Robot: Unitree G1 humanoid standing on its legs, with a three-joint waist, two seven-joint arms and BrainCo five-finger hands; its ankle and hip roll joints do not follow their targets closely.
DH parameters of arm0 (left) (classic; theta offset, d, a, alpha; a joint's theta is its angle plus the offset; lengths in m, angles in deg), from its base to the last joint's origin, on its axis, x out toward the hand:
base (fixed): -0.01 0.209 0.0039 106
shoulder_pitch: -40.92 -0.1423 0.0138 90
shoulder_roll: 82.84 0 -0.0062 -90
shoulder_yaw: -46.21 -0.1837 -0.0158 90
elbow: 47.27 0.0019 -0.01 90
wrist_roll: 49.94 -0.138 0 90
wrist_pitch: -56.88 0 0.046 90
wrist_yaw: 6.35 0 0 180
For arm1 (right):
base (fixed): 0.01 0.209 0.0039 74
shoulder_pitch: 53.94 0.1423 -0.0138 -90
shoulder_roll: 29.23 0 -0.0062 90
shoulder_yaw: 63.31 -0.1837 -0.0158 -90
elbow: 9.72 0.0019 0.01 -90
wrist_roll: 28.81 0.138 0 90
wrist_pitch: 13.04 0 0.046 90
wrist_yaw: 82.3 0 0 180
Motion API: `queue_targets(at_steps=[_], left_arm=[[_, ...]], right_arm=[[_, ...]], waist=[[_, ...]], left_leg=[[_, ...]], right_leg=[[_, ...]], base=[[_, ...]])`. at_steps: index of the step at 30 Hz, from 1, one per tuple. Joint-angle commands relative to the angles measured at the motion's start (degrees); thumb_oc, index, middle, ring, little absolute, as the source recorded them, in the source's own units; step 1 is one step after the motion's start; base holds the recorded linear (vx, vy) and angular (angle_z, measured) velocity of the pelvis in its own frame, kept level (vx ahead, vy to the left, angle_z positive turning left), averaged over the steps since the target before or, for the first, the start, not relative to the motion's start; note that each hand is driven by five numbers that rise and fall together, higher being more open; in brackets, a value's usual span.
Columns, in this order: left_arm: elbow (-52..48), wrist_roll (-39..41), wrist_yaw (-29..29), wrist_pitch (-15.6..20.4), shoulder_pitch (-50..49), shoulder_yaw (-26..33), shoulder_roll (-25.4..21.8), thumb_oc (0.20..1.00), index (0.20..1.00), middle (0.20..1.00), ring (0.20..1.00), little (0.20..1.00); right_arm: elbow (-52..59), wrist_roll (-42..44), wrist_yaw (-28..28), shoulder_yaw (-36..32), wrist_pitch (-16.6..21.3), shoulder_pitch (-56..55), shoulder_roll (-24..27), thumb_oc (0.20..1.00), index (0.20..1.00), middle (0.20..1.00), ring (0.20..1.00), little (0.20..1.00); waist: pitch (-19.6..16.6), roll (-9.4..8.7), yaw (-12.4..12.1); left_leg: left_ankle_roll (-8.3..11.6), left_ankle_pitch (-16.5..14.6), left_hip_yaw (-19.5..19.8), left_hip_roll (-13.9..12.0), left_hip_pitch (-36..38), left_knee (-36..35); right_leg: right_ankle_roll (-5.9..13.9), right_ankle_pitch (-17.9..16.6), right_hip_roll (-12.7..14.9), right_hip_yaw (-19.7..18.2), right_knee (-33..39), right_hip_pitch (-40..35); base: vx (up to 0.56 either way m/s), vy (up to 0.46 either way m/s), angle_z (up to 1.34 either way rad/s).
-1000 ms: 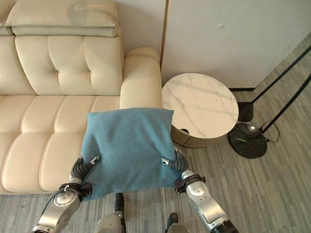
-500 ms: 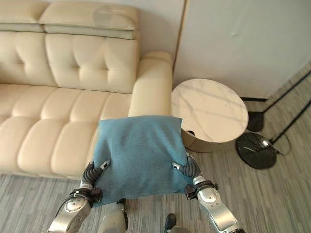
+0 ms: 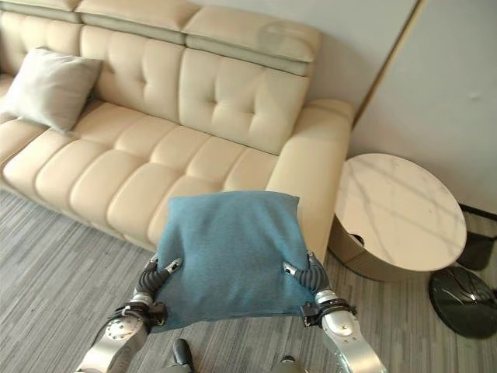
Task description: Pick up all the scattered cushions and arrange them neatly on the sofa.
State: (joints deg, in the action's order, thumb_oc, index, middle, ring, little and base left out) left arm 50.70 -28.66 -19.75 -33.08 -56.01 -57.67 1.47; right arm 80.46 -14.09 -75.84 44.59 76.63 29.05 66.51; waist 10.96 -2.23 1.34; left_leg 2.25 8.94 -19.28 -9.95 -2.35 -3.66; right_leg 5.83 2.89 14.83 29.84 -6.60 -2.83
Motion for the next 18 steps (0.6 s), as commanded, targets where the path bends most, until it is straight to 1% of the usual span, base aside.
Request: queue_targets(at_steps=[1, 2, 4, 6, 7, 8, 9, 10, 12, 13, 14, 15, 16, 17, 18], left_arm=[[-7.2, -2.4, 4.6, 4.2, 1.0, -1.2, 2.8, 0.2, 0.2, 0.2, 0.2, 0.2], [-7.1, -2.3, 4.6, 4.3, 0.7, -1.1, 2.9, 0.2, 0.2, 0.2, 0.2, 0.2], [-7.3, -2.4, 4.8, 4.3, -0.4, -0.2, 2.4, 0.2, 0.2, 0.2, 0.2, 0.2], [-7.4, -2.3, 4.7, 4.3, -0.5, 0.0, 2.4, 0.2, 0.2, 0.2, 0.2, 0.2], [-7.3, -2.2, 4.5, 4.5, -0.5, 0.6, 2.2, 0.2, 0.2, 0.2, 0.2, 0.2], [-7.1, -2.2, 4.4, 4.5, -0.5, 0.6, 2.3, 0.2, 0.2, 0.2, 0.2, 0.2], [-7.1, -2.2, 4.4, 4.5, -0.5, 0.6, 2.3, 0.2, 0.2, 0.2, 0.2, 0.2], [-7.0, -2.4, 4.4, 4.6, -0.4, 0.8, 2.2, 0.2, 0.2, 0.2, 0.2, 0.2], [-6.9, -2.7, 4.2, 4.4, -0.1, 0.7, 2.0, 0.2, 0.2, 0.2, 0.2, 0.2], [-6.5, -2.8, 3.7, 4.2, 0.9, 0.5, 1.8, 0.2, 0.2, 0.2, 0.2, 0.2], [-6.6, -2.9, 3.4, 4.1, 1.1, 0.5, 1.6, 0.2, 0.2, 0.2, 0.2, 0.2], [-6.4, -3.2, 3.1, 4.1, 1.4, 0.3, 1.5, 0.2, 0.2, 0.2, 0.2, 0.2], [-6.4, -3.4, 2.9, 4.2, 2.0, -0.2, 1.3, 0.2, 0.2, 0.2, 0.2, 0.2], [-6.4, -3.3, 2.7, 4.2, 2.3, -0.7, 1.7, 0.2, 0.2, 0.2, 0.2, 0.2], [-6.3, -3.0, 2.7, 4.3, 2.7, -0.7, 2.0, 0.2, 0.2, 0.2, 0.2, 0.2]], right_arm=[[5.9, 1.9, -2.4, 1.2, 6.2, 3.6, -1.2, 0.2, 0.2, 0.2, 0.2, 0.2], [5.8, 1.9, -2.5, 1.5, 6.2, 3.8, -1.4, 0.2, 0.2, 0.2, 0.2, 0.2], [5.3, 1.7, -2.8, 2.2, 5.9, 4.5, -2.1, 0.2, 0.2, 0.2, 0.2, 0.2], [5.2, 1.7, -2.8, 2.4, 5.8, 4.9, -2.4, 0.2, 0.2, 0.2, 0.2, 0.2], [4.8, 1.5, -2.9, 2.8, 5.6, 5.5, -2.9, 0.2, 0.2, 0.2, 0.2, 0.2], [4.8, 1.4, -3.0, 2.9, 5.5, 5.8, -3.2, 0.2, 0.2, 0.2, 0.2, 0.2], [4.8, 1.4, -3.0, 2.9, 5.5, 5.8, -3.2, 0.2, 0.2, 0.2, 0.2, 0.2], [4.5, 1.1, -2.9, 2.8, 5.5, 6.0, -3.4, 0.2, 0.2, 0.2, 0.2, 0.2], [4.7, 1.1, -3.0, 2.6, 5.5, 5.8, -4.2, 0.2, 0.2, 0.2, 0.2, 0.2], [4.8, 0.6, -3.0, 2.2, 5.4, 5.5, -4.7, 0.2, 0.2, 0.2, 0.2, 0.2], [4.8, 0.3, -3.0, 2.3, 5.2, 5.5, -4.8, 0.2, 0.2, 0.2, 0.2, 0.2], [4.8, 0.1, -2.9, 2.2, 5.3, 5.5, -5.2, 0.2, 0.2, 0.2, 0.2, 0.2], [4.8, 0.1, -2.6, 2.1, 5.5, 5.2, -5.7, 0.2, 0.2, 0.2, 0.2, 0.2], [4.9, 0.3, -2.5, 2.0, 5.5, 5.0, -6.0, 0.2, 0.2, 0.2, 0.2, 0.2], [4.6, 1.0, -2.6, 1.9, 5.7, 5.1, -6.0, 0.2, 0.2, 0.2, 0.2, 0.2]], waist=[[-2.4, -0.25, 0.8], [-2.5, -0.36, 0.5], [-2.8, -1.07, -0.4], [-2.8, -1.31, -0.7], [-2.9, -1.81, -1.3], [-2.9, -2.06, -1.5], [-2.9, -2.11, -1.5], [-3.0, -2.41, -1.7], [-3.0, -2.88, -1.8], [-2.5, -3.21, -1.4], [-2.1, -3.0, -1.1], [-1.6, -2.9, -0.7], [-0.9, -2.69, 0.1], [-0.7, -2.3, 1.2], [-0.5, -2.22, 1.7]], left_leg=[[5.12, -6.7, -0.8, -4.4, 2.2, -0.4], [4.88, -7.1, -0.7, -4.0, 2.2, -0.5], [3.74, -8.3, -0.1, -2.1, 2.1, -0.6], [3.42, -8.7, 0.1, -1.6, 2.1, -0.5], [2.77, -9.5, 0.7, -0.6, 1.8, -0.2], [2.4, -10.0, 1.0, 0.0, 1.7, 0.2], [2.33, -10.1, 1.0, 0.1, 1.6, 0.2], [1.86, -10.7, 1.6, 0.8, 1.5, 0.7], [0.78, -11.8, 2.9, 2.4, 1.6, 1.1], [-0.93, -12.8, 4.7, 4.6, 2.5, 0.9], [-1.57, -13.0, 5.5, 5.4, 3.1, 0.6], [-2.28, -13.1, 6.0, 6.1, 3.9, 0.0], [-2.99, -12.1, 6.4, 6.2, 3.6, -0.2], [-2.99, -12.1, 7.5, 6.2, 4.2, -0.6], [-2.84, -12.2, 8.3, 6.4, 4.6, -0.7]], right_leg=[[-2.03, 5.5, -5.0, 0.7, 1.1, 2.0], [-1.63, 4.8, -4.7, 0.8, 1.4, 2.0], [-0.22, 2.8, -3.4, 0.8, 2.3, 2.0], [0.25, 2.3, -3.0, 0.9, 2.5, 2.0], [1.0, 1.4, -2.2, 0.7, 2.8, 1.9], [1.37, 1.2, -1.7, 0.7, 2.8, 1.8], [1.44, 1.2, -1.6, 0.7, 2.8, 1.8], [1.74, 1.1, -1.0, 0.7, 2.4, 1.6], [2.14, 1.2, 0.6, 0.0, -0.8, 2.1], [3.54, -1.2, 3.3, -2.1, -7.7, 3.7], [3.9, -3.1, 4.3, -3.5, -10.7, 4.5], [4.37, -3.6, 4.8, -5.8, -14.2, 5.9], [2.82, -3.5, 2.9, -8.6, -15.8, 8.2], [1.47, -0.6, -1.0, -12.6, -15.6, 10.2], [0.98, 2.0, -4.3, -15.5, -12.9, 11.3]], base=[[-0.01, 0.112, 0.07], [0.0, 0.147, 0.06], [-0.01, 0.255, 0.01], [-0.01, 0.168, -0.01], [0.0, 0.186, -0.01], [0.0, 0.185, 0.02], [0.02, 0.156, 0.03], [0.03, 0.133, 0.06], [0.07, 0.261, 0.11], [0.11, 0.338, 0.4], [0.11, 0.344, 0.63], [0.0, 0.215, 0.7], [0.01, 0.181, 0.56], [0.04, 0.116, 0.35], [0.15, 0.076, 0.4]])
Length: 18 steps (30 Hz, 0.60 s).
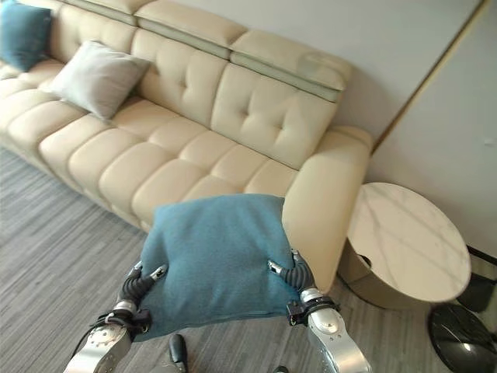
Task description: Pick up all the scattered cushions and arrange them neatly on the sofa.
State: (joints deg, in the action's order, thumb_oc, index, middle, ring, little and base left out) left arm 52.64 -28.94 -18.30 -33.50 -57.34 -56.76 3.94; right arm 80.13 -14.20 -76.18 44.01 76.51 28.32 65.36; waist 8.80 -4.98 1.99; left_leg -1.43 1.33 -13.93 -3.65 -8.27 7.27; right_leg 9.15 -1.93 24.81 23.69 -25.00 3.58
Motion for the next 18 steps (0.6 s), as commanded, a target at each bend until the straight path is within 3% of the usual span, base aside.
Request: queue_targets(at_steps=[1, 5, 7, 9, 14, 15, 16, 18], left_arm=[[-8.2, -2.7, 1.5, 4.9, 4.2, -1.7, -0.5, 0.2, 0.2, 0.2, 0.2, 0.2], [-7.5, -2.6, 2.1, 4.9, 5.0, -1.9, 0.0, 0.2, 0.2, 0.2, 0.2, 0.2], [-6.6, -3.1, 2.2, 5.3, 6.3, -2.1, 0.5, 0.2, 0.2, 0.2, 0.2, 0.2], [-6.7, -3.8, 2.2, 5.3, 6.1, -1.9, 1.0, 0.2, 0.2, 0.2, 0.2, 0.2], [-7.5, -3.2, 2.6, 5.8, 4.4, -1.8, 1.5, 0.2, 0.2, 0.2, 0.2, 0.2], [-7.5, -3.2, 2.6, 5.8, 4.4, -1.8, 1.5, 0.2, 0.2, 0.2, 0.2, 0.2], [-8.0, -3.0, 2.6, 5.7, 4.0, -1.6, 1.5, 0.2, 0.2, 0.2, 0.2, 0.2], [-8.0, -2.7, 2.5, 5.8, 3.6, -1.3, 1.6, 0.2, 0.2, 0.2, 0.2, 0.2]], right_arm=[[4.6, 1.7, -2.2, 2.5, 5.8, 5.9, -4.7, 0.2, 0.2, 0.2, 0.2, 0.2], [4.2, 3.0, -2.3, 2.1, 6.1, 6.4, -4.3, 0.2, 0.2, 0.2, 0.2, 0.2], [4.5, 3.4, -2.7, 1.5, 6.4, 5.8, -3.9, 0.2, 0.2, 0.2, 0.2, 0.2], [4.5, 4.0, -3.0, 1.5, 6.7, 5.2, -4.0, 0.2, 0.2, 0.2, 0.2, 0.2], [5.0, 4.7, -3.4, 1.2, 6.9, 4.5, -3.2, 0.2, 0.2, 0.2, 0.2, 0.2], [5.0, 4.7, -3.4, 1.2, 6.9, 4.5, -3.2, 0.2, 0.2, 0.2, 0.2, 0.2], [5.3, 5.2, -3.6, 1.0, 7.0, 4.6, -2.3, 0.2, 0.2, 0.2, 0.2, 0.2], [5.4, 5.3, -3.8, 1.0, 6.8, 4.6, -1.7, 0.2, 0.2, 0.2, 0.2, 0.2]], waist=[[1.9, 0.46, 1.2], [2.5, -0.25, 1.8], [2.7, -1.11, 2.3], [1.1, -2.03, 2.6], [-0.6, -1.32, 3.5], [-0.7, -1.47, 3.6], [-0.5, -1.22, 3.5], [-0.4, -1.17, 3.0]], left_leg=[[0.84, -4.8, 3.6, 0.7, 10.7, -11.6], [1.19, -5.6, 5.5, 2.6, 11.8, -11.6], [2.03, -7.5, 6.7, 3.3, 13.4, -10.9], [2.45, -9.4, 6.7, 3.8, 14.6, -9.9], [4.49, -13.2, 4.7, 1.5, 15.5, -3.4], [4.43, -13.0, 4.7, 1.6, 15.3, -3.3], [5.6, -11.8, 4.5, 0.6, 13.7, 2.9], [6.59, -9.3, 5.1, 0.1, 11.5, 8.3]], right_leg=[[-2.64, 7.0, -16.0, -9.9, 8.1, 5.5], [-2.78, 4.5, -19.3, -8.6, 16.2, 8.2], [-2.17, 2.5, -19.8, -5.1, 21.5, 7.8], [-3.0, 1.5, -20.5, -5.6, 23.8, 5.6], [-4.29, 2.8, -21.3, -6.2, 24.6, 2.1], [-4.29, 2.6, -21.2, -6.1, 24.7, 2.3], [-5.2, 3.3, -21.6, -6.8, 25.2, 0.5], [-6.16, 4.2, -22.0, -7.7, 25.6, -1.0]], base=[[0.16, 0.03, 0.38], [0.15, -0.015, 0.45], [0.29, -0.089, 0.74], [0.35, -0.16, 1.07], [0.22, -0.096, -0.06], [0.18, -0.101, -0.04], [0.14, -0.086, -0.11], [0.15, -0.072, -0.05]])
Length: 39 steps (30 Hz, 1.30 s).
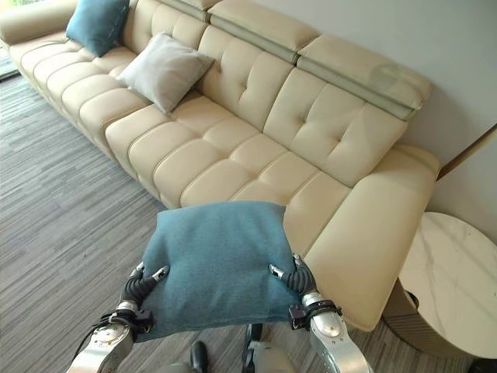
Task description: Pick up all the scattered cushions and arrange them neatly on the sofa.
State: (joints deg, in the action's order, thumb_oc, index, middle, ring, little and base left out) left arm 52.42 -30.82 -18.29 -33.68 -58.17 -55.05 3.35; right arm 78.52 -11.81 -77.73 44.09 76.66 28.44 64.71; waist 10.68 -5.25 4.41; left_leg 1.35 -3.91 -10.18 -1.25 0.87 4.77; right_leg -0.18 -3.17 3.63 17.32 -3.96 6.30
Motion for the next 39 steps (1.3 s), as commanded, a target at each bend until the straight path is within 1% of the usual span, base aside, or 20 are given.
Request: queue_targets(at_steps=[1, 2, 6, 7, 8, 10, 11, 18, 19, 21, 25, 28, 30, 31, 32, 33, 35, 36, 38, 39], left_arm=[[-7.9, -0.5, 2.6, 6.0, 4.3, -3.0, 2.2, 0.2, 0.2, 0.2, 0.2, 0.2], [-8.4, -0.2, 2.6, 5.9, 3.8, -2.7, 2.2, 0.2, 0.2, 0.2, 0.2, 0.2], [-8.6, 0.0, 2.2, 5.7, 3.2, -2.5, 2.1, 0.2, 0.2, 0.2, 0.2, 0.2], [-8.7, 0.2, 1.7, 5.6, 2.8, -2.3, 2.3, 0.2, 0.2, 0.2, 0.2, 0.2], [-8.7, 0.2, 1.7, 5.6, 2.8, -2.3, 2.3, 0.2, 0.2, 0.2, 0.2, 0.2], [-8.9, 0.1, 1.1, 5.3, 2.4, -2.3, 2.2, 0.2, 0.2, 0.2, 0.2, 0.2], [-8.9, 0.1, 0.9, 5.5, 2.3, -2.2, 2.2, 0.2, 0.2, 0.2, 0.2, 0.2], [-8.4, 0.4, 0.2, 6.0, 2.7, -2.0, 2.7, 0.2, 0.2, 0.2, 0.2, 0.2], [-8.1, 0.5, 0.8, 6.2, 2.6, -2.4, 2.8, 0.2, 0.2, 0.2, 0.2, 0.2], [-7.8, 0.6, 0.8, 6.2, 2.7, -2.6, 3.0, 0.2, 0.2, 0.2, 0.2, 0.2], [-8.0, 0.5, 0.6, 6.3, 3.7, -2.7, 1.6, 0.2, 0.2, 0.2, 0.2, 0.2], [-7.6, 0.3, 0.1, 6.1, 5.2, -2.7, 0.7, 0.2, 0.2, 0.2, 0.2, 0.2], [-7.9, 0.3, -0.1, 5.9, 5.8, -2.4, 0.0, 0.2, 0.2, 0.2, 0.2, 0.2], [-7.9, 0.3, -0.1, 5.9, 5.8, -2.5, 0.0, 0.2, 0.2, 0.2, 0.2, 0.2], [-7.9, 0.1, 0.1, 5.6, 5.8, -2.3, 0.0, 0.2, 0.2, 0.2, 0.2, 0.2], [-7.9, 0.1, 0.1, 5.6, 5.8, -2.3, 0.0, 0.2, 0.2, 0.2, 0.2, 0.2], [-8.3, 0.3, 0.3, 5.6, 5.2, -1.9, 0.1, 0.2, 0.2, 0.2, 0.2, 0.2], [-8.2, 0.4, 0.7, 5.5, 4.6, -1.6, 0.3, 0.2, 0.2, 0.2, 0.2, 0.2], [-7.4, 0.0, 0.8, 5.8, 4.7, -1.8, 0.9, 0.2, 0.2, 0.2, 0.2, 0.2], [-7.4, 0.0, 0.8, 5.8, 4.7, -1.8, 0.9, 0.2, 0.2, 0.2, 0.2, 0.2]], right_arm=[[7.1, 3.0, -2.3, 0.9, 6.5, 4.4, -0.9, 0.2, 0.2, 0.2, 0.2, 0.2], [7.1, 2.8, -2.6, 1.0, 6.4, 4.5, -0.4, 0.2, 0.2, 0.2, 0.2, 0.2], [6.8, 2.9, -2.3, 1.1, 6.3, 4.3, -0.3, 0.2, 0.2, 0.2, 0.2, 0.2], [6.8, 2.8, -2.2, 1.1, 6.5, 4.2, -0.2, 0.2, 0.2, 0.2, 0.2, 0.2], [6.8, 2.8, -2.2, 1.1, 6.6, 4.2, -0.1, 0.2, 0.2, 0.2, 0.2, 0.2], [6.7, 2.7, -1.7, 0.9, 6.7, 3.9, 0.3, 0.2, 0.2, 0.2, 0.2, 0.2], [6.7, 2.6, -1.6, 0.8, 6.7, 3.6, 0.6, 0.2, 0.2, 0.2, 0.2, 0.2], [6.4, 2.3, -1.5, 0.4, 6.5, 3.5, 1.0, 0.2, 0.2, 0.2, 0.2, 0.2], [6.3, 1.8, -2.0, 0.2, 6.3, 3.3, 1.1, 0.2, 0.2, 0.2, 0.2, 0.2], [6.1, 1.3, -1.9, 0.3, 6.4, 3.6, 0.6, 0.2, 0.2, 0.2, 0.2, 0.2], [5.4, -0.2, -2.3, 1.2, 5.6, 4.9, -0.4, 0.2, 0.2, 0.2, 0.2, 0.2], [4.6, -1.3, -1.9, 1.7, 5.2, 6.0, -1.6, 0.2, 0.2, 0.2, 0.2, 0.2], [4.7, -1.7, -2.2, 2.2, 5.1, 6.0, -2.5, 0.2, 0.2, 0.2, 0.2, 0.2], [4.7, -1.7, -2.2, 2.2, 5.1, 6.0, -2.5, 0.2, 0.2, 0.2, 0.2, 0.2], [4.8, -1.8, -2.3, 2.6, 4.7, 5.4, -3.0, 0.2, 0.2, 0.2, 0.2, 0.2], [4.8, -1.8, -2.3, 2.6, 4.7, 5.4, -3.0, 0.2, 0.2, 0.2, 0.2, 0.2], [4.4, -1.5, -2.4, 2.8, 4.5, 5.7, -3.1, 0.2, 0.2, 0.2, 0.2, 0.2], [4.4, -1.1, -2.3, 2.8, 4.6, 5.8, -3.3, 0.2, 0.2, 0.2, 0.2, 0.2], [5.0, -1.1, -2.1, 2.4, 5.1, 5.2, -3.0, 0.2, 0.2, 0.2, 0.2, 0.2], [5.0, -1.1, -2.1, 2.3, 5.1, 5.1, -3.0, 0.2, 0.2, 0.2, 0.2, 0.2]], waist=[[-2.1, -0.98, 0.5], [-1.9, -1.44, 0.2], [-2.0, -2.17, -0.3], [-1.9, -1.93, -0.6], [-1.9, -1.92, -0.6], [-0.9, -0.79, -1.6], [-0.7, -0.25, -1.9], [-0.5, 2.1, -2.3], [-1.0, 3.11, -1.8], [-1.7, 3.79, -1.6], [-2.6, 2.64, -1.5], [-2.8, 1.78, -1.9], [-1.8, 2.21, -2.1], [-1.8, 2.18, -2.2], [-1.4, 2.21, -2.2], [-1.3, 2.25, -2.1], [-0.9, 2.3, -2.5], [-0.8, 2.69, -2.4], [-0.1, 2.17, -1.3], [-0.1, 2.18, -1.4]], left_leg=[[3.95, -3.2, 1.6, -2.8, 1.2, 12.2], [3.54, -2.8, 1.9, -4.2, -0.7, 12.3], [2.49, -4.2, 4.2, -5.0, -2.7, 8.7], [2.86, -1.1, 6.8, -6.2, -4.8, 4.7], [2.93, -1.0, 6.8, -6.2, -4.6, 4.4], [4.04, 5.5, 11.5, -8.5, -7.9, -3.7], [4.57, 6.5, 13.6, -9.1, -8.7, -7.0], [6.54, 7.5, 19.0, -9.1, -10.5, -8.7], [6.55, 7.7, 17.7, -8.9, -9.6, -8.9], [6.07, 8.0, 17.0, -8.4, -8.3, -8.6], [3.41, 5.3, 13.4, -5.9, -7.2, -5.9], [1.22, 3.1, 10.4, -4.4, -6.2, -4.4], [0.04, 1.7, 6.3, -4.8, -4.4, -4.2], [0.04, 1.7, 6.3, -4.8, -4.4, -4.2], [-0.24, 0.7, 3.8, -4.4, -2.1, -4.9], [-0.24, 0.7, 3.8, -4.5, -1.9, -5.0], [-0.1, -0.1, 1.6, -4.1, -0.7, -5.1], [0.36, -2.0, 0.4, -4.6, 1.4, -5.0], [0.24, -2.3, 0.6, -4.1, 1.5, -3.9], [0.24, -2.3, 0.6, -4.1, 1.5, -3.9]], right_leg=[[2.85, 5.9, -0.8, -1.7, 4.5, -4.3], [2.56, 6.7, -0.3, -2.5, 4.6, -5.0], [2.65, 7.9, -0.1, -4.6, 4.4, -5.9], [2.71, 8.7, -0.4, -6.1, 4.4, -6.5], [2.67, 8.7, -0.4, -6.1, 4.4, -6.5], [2.38, 10.7, -1.4, -9.1, 3.7, -8.2], [2.52, 11.7, -1.4, -10.9, 3.3, -9.0], [3.43, 13.5, -0.6, -15.6, 2.4, -10.7], [4.09, 13.4, 0.2, -16.0, 2.6, -11.1], [5.25, 12.3, 1.9, -17.1, 2.2, -10.5], [7.41, 9.8, 5.2, -20.0, 1.8, -8.3], [8.62, 8.5, 6.5, -20.9, -1.0, -5.6], [8.92, 8.3, 6.6, -16.8, -9.2, -0.9], [8.92, 8.4, 6.6, -16.9, -9.5, -0.7], [8.84, 7.5, 7.6, -10.5, -10.0, 1.2], [8.85, 7.4, 7.6, -10.5, -9.9, 1.0], [8.03, 5.6, 8.3, -3.5, -5.3, 2.1], [8.29, 5.3, 7.2, 1.0, -1.4, 2.3], [8.0, 4.3, 5.7, -3.1, -0.3, 3.2], [7.99, 4.3, 5.7, -3.1, -0.3, 3.2]], base=[[0.13, -0.02, -0.19], [0.09, -0.007, -0.28], [0.16, 0.034, -0.41], [0.1, 0.051, -0.46], [0.2, 0.097, -0.6], [0.24, 0.145, -0.59], [0.24, 0.181, -0.66], [0.14, 0.216, -0.63], [0.2, 0.45, -0.4], [0.16, 0.445, -0.39], [0.09, 0.309, -0.51], [0.05, 0.255, -0.74], [0.02, 0.24, -1.04], [0.03, 0.14, -1.21], [0.03, 0.07, -1.07], [0.04, 0.08, -0.72], [0.1, -0.016, -0.64], [0.13, -0.052, -1.03], [0.11, -0.063, -0.53], [0.15, -0.117, 0.22]])
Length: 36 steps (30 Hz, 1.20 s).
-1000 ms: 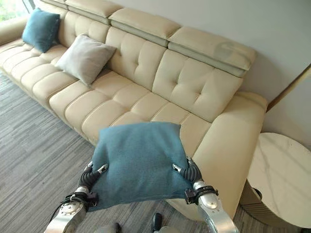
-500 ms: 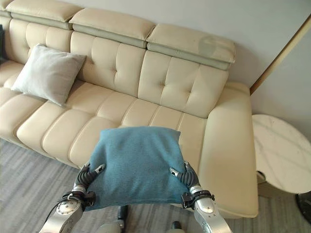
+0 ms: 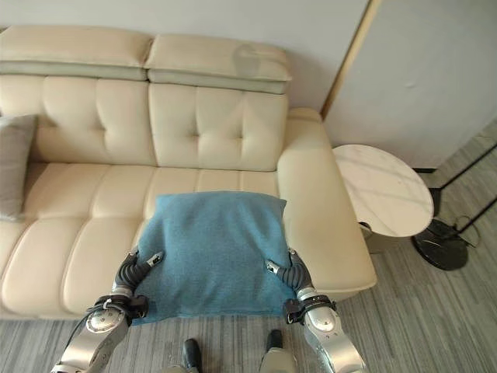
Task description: Pick up all the scattered cushions and arrange them neatly on the sofa.
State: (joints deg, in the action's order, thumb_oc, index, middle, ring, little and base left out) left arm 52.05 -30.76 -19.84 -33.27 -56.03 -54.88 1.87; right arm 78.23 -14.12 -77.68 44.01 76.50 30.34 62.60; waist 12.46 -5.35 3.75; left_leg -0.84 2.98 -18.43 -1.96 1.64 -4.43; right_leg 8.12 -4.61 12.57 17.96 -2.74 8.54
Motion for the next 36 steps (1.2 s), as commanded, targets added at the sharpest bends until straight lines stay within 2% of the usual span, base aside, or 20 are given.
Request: queue_targets(at_steps=[1, 3, 4, 5, 6, 7, 9, 11, 14, 15, 19, 22, 23, 24, 25, 27, 28, 29, 32, 36], left_arm=[[-7.0, 0.1, 2.6, 5.7, 2.7, -2.1, 2.9, 0.2, 0.2, 0.2, 0.2, 0.2], [-7.8, 0.5, 2.4, 5.8, 2.4, -2.2, 3.6, 0.2, 0.2, 0.2, 0.2, 0.2], [-7.8, 0.5, 2.4, 5.8, 2.4, -2.2, 3.6, 0.2, 0.2, 0.2, 0.2, 0.2], [-8.0, 1.1, 1.7, 5.9, 2.9, -2.6, 4.1, 0.2, 0.2, 0.2, 0.2, 0.2], [-7.9, 1.3, 1.2, 6.1, 3.3, -2.6, 4.4, 0.2, 0.2, 0.2, 0.2, 0.2], [-7.9, 1.5, 1.0, 6.2, 3.7, -2.9, 4.7, 0.2, 0.2, 0.2, 0.2, 0.2], [-7.9, 1.1, 1.0, 5.8, 3.6, -3.0, 4.8, 0.2, 0.2, 0.2, 0.2, 0.2], [-7.7, 0.8, 0.9, 5.7, 3.9, -3.5, 4.5, 0.2, 0.2, 0.2, 0.2, 0.2], [-7.8, -0.2, 1.3, 5.7, 3.2, -3.8, 4.2, 0.2, 0.2, 0.2, 0.2, 0.2], [-8.1, -1.3, 1.4, 5.8, 2.8, -3.8, 3.4, 0.2, 0.2, 0.2, 0.2, 0.2], [-7.9, -3.1, 0.1, 6.1, 5.1, -4.2, 2.3, 0.2, 0.2, 0.2, 0.2, 0.2], [-6.2, -5.8, -2.3, 7.0, 11.1, -5.4, 1.8, 0.2, 0.2, 0.2, 0.2, 0.2], [-3.3, -8.9, -6.0, 7.9, 20.8, -7.1, 1.0, 0.2, 0.2, 0.2, 0.2, 0.2], [-3.1, -8.9, -6.0, 7.9, 21.1, -7.1, 1.0, 0.2, 0.2, 0.2, 0.2, 0.2], [0.0, -9.7, -10.3, 8.9, 33.2, -9.0, -0.4, 0.2, 0.2, 0.2, 0.2, 0.2], [2.1, -10.8, -14.6, 10.3, 43.8, -9.4, -2.2, 0.2, 0.2, 0.2, 0.2, 0.2], [3.5, -14.0, -18.8, 11.4, 50.5, -9.3, -3.1, 0.2, 0.2, 0.2, 0.2, 0.2], [3.6, -14.0, -18.9, 11.4, 50.7, -9.3, -3.1, 0.2, 0.2, 0.2, 0.2, 0.2], [6.7, -18.7, -24.4, 11.6, 57.1, -10.1, -3.5, 0.2, 0.2, 0.2, 0.2, 0.2], [15.3, -20.7, -27.3, 11.1, 65.8, -13.3, -5.4, 0.2, 0.2, 0.2, 0.2, 0.2]], right_arm=[[5.6, 1.9, -1.8, 2.4, 5.8, 3.4, -0.6, 0.2, 0.2, 0.2, 0.2, 0.2], [6.1, 2.4, -1.5, 2.6, 6.1, 3.6, 0.0, 0.2, 0.2, 0.2, 0.2, 0.2], [6.1, 2.4, -1.5, 2.6, 6.1, 3.6, 0.0, 0.2, 0.2, 0.2, 0.2, 0.2], [6.5, 3.1, -1.1, 3.0, 6.2, 4.5, 1.1, 0.2, 0.2, 0.2, 0.2, 0.2], [6.7, 3.3, -0.9, 3.1, 6.4, 4.9, 1.4, 0.2, 0.2, 0.2, 0.2, 0.2], [7.1, 3.1, -0.9, 3.1, 6.4, 5.2, 1.9, 0.2, 0.2, 0.2, 0.2, 0.2], [6.7, 3.2, -0.6, 2.5, 6.4, 4.9, 2.1, 0.2, 0.2, 0.2, 0.2, 0.2], [6.8, 2.9, 0.1, 1.5, 6.3, 4.0, 2.3, 0.2, 0.2, 0.2, 0.2, 0.2], [7.1, 2.7, 0.0, 1.0, 6.4, 2.3, 1.7, 0.2, 0.2, 0.2, 0.2, 0.2], [7.1, 2.9, 0.3, 0.7, 6.5, 1.7, 0.9, 0.2, 0.2, 0.2, 0.2, 0.2], [6.6, 2.7, 2.3, 0.6, 7.2, 3.4, -1.0, 0.2, 0.2, 0.2, 0.2, 0.2], [4.9, 1.6, 5.1, 0.9, 8.2, 8.4, -1.9, 0.2, 0.2, 0.2, 0.2, 0.2], [1.7, 0.3, 9.1, 2.0, 8.9, 16.8, -2.3, 0.2, 0.2, 0.2, 0.2, 0.2], [1.5, 0.3, 9.1, 2.0, 9.0, 17.1, -2.3, 0.2, 0.2, 0.2, 0.2, 0.2], [-3.5, -0.5, 14.2, 2.9, 9.7, 28.3, -2.5, 0.2, 0.2, 0.2, 0.2, 0.2], [-6.5, -0.7, 18.3, 2.5, 10.5, 38.6, -2.6, 0.2, 0.2, 0.2, 0.2, 0.2], [-7.6, -1.8, 21.9, 1.9, 12.4, 45.4, -2.4, 0.2, 0.2, 0.2, 0.2, 0.2], [-7.7, -1.8, 21.9, 1.8, 12.4, 45.6, -2.4, 0.2, 0.2, 0.2, 0.2, 0.2], [-9.0, -5.1, 26.9, 1.9, 14.5, 53.0, -1.6, 0.2, 0.2, 0.2, 0.2, 0.2], [-14.8, -8.0, 31.2, 2.9, 15.6, 61.7, 0.3, 0.2, 0.2, 0.2, 0.2, 0.2]], waist=[[-2.3, 1.69, -0.8], [-2.5, 1.68, -0.8], [-2.7, 1.55, -0.7], [-2.3, 1.45, -1.0], [-2.1, 1.51, -1.3], [-2.4, 1.62, -1.2], [-2.7, 2.02, -1.2], [-2.5, 2.87, -1.7], [-3.3, 3.81, -1.0], [-3.7, 3.46, -0.8], [-4.3, 2.86, -0.8], [-4.1, 2.36, -0.7], [-3.1, 1.94, -0.8], [-3.2, 1.91, -0.7], [-0.4, 1.58, -1.2], [2.4, 1.34, -1.7], [4.1, 1.2, -2.0], [4.0, 1.16, -1.9], [5.7, 1.17, -2.1], [6.8, 1.37, -2.1]], left_leg=[[2.69, -10.0, 9.0, -3.1, 0.4, 7.1], [3.5, -11.7, 9.6, -4.0, 0.1, 10.6], [3.45, -11.4, 9.7, -3.8, -0.2, 10.5], [4.19, -13.1, 10.9, -4.6, -2.2, 16.8], [4.81, -12.7, 12.4, -4.7, -3.5, 19.1], [5.42, -11.2, 13.9, -5.3, -5.5, 17.3], [6.01, -6.7, 13.4, -7.8, -6.8, 12.1], [6.55, -2.6, 14.6, -9.0, -7.8, 5.4], [6.63, -2.4, 14.0, -8.3, -6.0, 2.8], [6.29, -2.6, 13.3, -7.4, -4.8, 1.9], [5.48, -3.8, 11.4, -6.5, -2.8, 1.7], [5.22, -4.5, 10.5, -6.4, -2.4, 2.1], [5.17, -4.9, 10.4, -6.4, -3.5, 3.1], [5.13, -4.8, 10.4, -6.4, -3.8, 3.2], [5.17, -5.0, 11.2, -6.5, -7.5, 5.3], [5.39, -5.1, 12.1, -6.6, -12.7, 8.2], [5.56, -5.3, 12.9, -6.5, -17.3, 10.8], [5.49, -5.1, 13.0, -6.4, -17.8, 10.9], [5.65, -5.7, 13.8, -6.0, -23.4, 14.4], [5.71, -6.1, 14.8, -6.2, -30.5, 18.3]], right_leg=[[-0.66, 4.7, -3.5, -4.4, 0.4, -0.2], [-1.68, 5.2, -4.0, -3.9, 1.4, -2.6], [-1.68, 5.0, -3.8, -3.8, 1.5, -2.4], [-2.72, 5.8, -4.0, -3.7, 1.4, -3.8], [-3.2, 6.3, -4.3, -3.9, 1.4, -4.2], [-3.23, 7.2, -4.0, -3.4, 2.1, -5.2], [-2.77, 7.8, -3.8, -2.8, 2.5, -6.3], [-2.67, 9.5, -4.0, -3.1, 1.8, -7.3], [-2.3, 9.6, -3.6, -3.6, 1.1, -7.9], [-1.86, 9.1, -3.0, -4.6, 1.3, -7.9], [-0.77, 8.0, -2.3, -6.3, 2.4, -8.1], [-0.41, 7.7, -2.0, -7.2, 2.6, -7.9], [-0.31, 7.4, -1.8, -7.6, 2.4, -6.8], [-0.32, 7.3, -1.8, -7.6, 2.4, -6.5], [-0.36, 6.8, -1.5, -7.9, 1.6, -3.6], [-0.53, 6.4, -1.2, -8.2, -0.1, 0.9], [-0.74, 6.5, -0.8, -8.4, -1.9, 4.6], [-0.74, 6.2, -0.7, -8.3, -1.9, 5.0], [-1.02, 6.8, -0.1, -8.7, -5.1, 10.4], [-1.18, 6.8, 0.5, -8.8, -8.8, 17.3]], base=[[0.15, -0.145, 0.49], [0.16, -0.15, 0.32], [0.14, -0.132, 0.12], [0.09, -0.101, 0.14], [0.16, -0.077, 0.2], [0.12, 0.05, 0.2], [0.14, 0.126, 0.16], [0.19, 0.184, 0.34], [0.19, 0.174, -0.14], [0.19, 0.155, -0.46], [0.13, 0.1, -0.25], [0.04, 0.044, -0.13], [-0.05, 0.01, -0.06], [-0.21, -0.009, -0.07], [-0.28, -0.029, -0.08], [-0.34, -0.041, 0.05], [-0.21, -0.022, 0.12], [-0.15, -0.017, 0.06], [-0.06, -0.005, 0.0], [-0.05, -0.004, 0.05]])
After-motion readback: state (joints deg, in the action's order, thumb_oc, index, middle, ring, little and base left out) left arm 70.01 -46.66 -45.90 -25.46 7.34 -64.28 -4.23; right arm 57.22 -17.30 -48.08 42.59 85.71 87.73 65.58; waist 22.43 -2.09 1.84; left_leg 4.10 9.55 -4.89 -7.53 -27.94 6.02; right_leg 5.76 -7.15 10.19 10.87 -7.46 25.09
